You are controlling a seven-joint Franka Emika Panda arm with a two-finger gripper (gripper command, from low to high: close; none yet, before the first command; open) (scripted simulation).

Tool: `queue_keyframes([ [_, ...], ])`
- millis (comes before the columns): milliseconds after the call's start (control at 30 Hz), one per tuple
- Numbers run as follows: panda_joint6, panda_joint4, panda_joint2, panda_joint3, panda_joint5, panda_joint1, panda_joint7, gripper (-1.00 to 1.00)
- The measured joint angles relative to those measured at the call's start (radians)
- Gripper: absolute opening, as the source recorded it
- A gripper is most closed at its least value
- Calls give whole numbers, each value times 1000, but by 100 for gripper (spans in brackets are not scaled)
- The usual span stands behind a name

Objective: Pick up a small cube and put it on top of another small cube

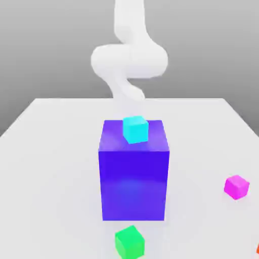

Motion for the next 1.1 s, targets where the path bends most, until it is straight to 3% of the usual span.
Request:
queue_keyframes([
  [333,159,-115,307,-14,78,300,-444,0],
  [667,317,-228,606,68,115,510,-850,0],
  [800,383,-274,724,111,71,595,-971,0],
  [933,448,-320,841,127,-37,655,-1045,0],
  [1100,581,-301,1016,85,-121,698,-1019,0],
])
